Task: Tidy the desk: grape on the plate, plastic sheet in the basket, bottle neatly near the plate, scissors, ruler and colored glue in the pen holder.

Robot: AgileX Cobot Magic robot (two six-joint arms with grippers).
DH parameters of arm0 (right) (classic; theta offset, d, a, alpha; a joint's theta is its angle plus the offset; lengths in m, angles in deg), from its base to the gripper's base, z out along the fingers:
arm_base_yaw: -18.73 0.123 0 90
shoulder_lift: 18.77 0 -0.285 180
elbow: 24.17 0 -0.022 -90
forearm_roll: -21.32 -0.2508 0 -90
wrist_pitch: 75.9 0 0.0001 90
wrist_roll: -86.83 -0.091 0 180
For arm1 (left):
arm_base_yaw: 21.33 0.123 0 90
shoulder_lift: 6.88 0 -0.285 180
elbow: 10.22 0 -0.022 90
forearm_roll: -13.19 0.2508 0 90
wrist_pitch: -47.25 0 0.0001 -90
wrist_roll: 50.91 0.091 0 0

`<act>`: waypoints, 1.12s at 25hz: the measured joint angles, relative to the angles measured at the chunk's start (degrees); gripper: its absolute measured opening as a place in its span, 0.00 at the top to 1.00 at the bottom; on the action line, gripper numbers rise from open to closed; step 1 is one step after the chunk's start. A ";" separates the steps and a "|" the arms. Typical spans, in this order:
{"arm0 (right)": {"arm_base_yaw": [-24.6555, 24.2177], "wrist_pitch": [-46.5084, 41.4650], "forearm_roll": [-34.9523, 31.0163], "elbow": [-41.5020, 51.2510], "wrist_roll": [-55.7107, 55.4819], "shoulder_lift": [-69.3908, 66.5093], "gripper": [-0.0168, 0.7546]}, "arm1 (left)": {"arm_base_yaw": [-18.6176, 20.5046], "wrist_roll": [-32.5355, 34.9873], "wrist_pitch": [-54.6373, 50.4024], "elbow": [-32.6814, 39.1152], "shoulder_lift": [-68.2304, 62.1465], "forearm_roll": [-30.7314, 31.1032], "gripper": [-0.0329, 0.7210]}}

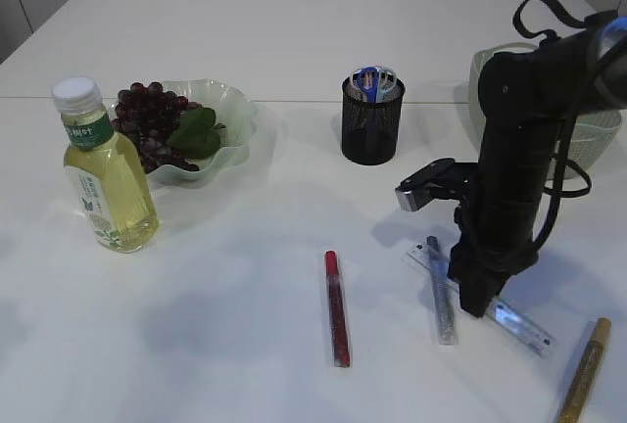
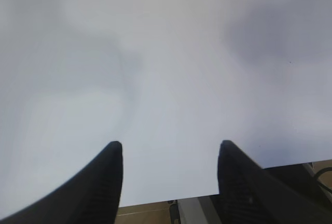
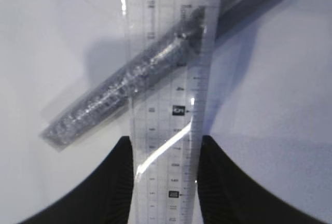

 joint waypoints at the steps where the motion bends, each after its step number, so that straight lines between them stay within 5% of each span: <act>1: 0.00 -0.39 -0.49 0.00 -0.68 0.00 0.59 | 0.00 0.00 0.00 0.00 0.00 0.00 0.39; 16: 0.00 -6.50 -3.83 -5.11 -2.91 0.00 0.59 | 0.00 0.00 0.11 0.00 0.00 0.00 0.39; 28: 0.00 -7.03 -2.25 -10.51 -15.93 0.11 0.59 | 0.00 0.00 1.55 0.00 0.00 0.00 0.39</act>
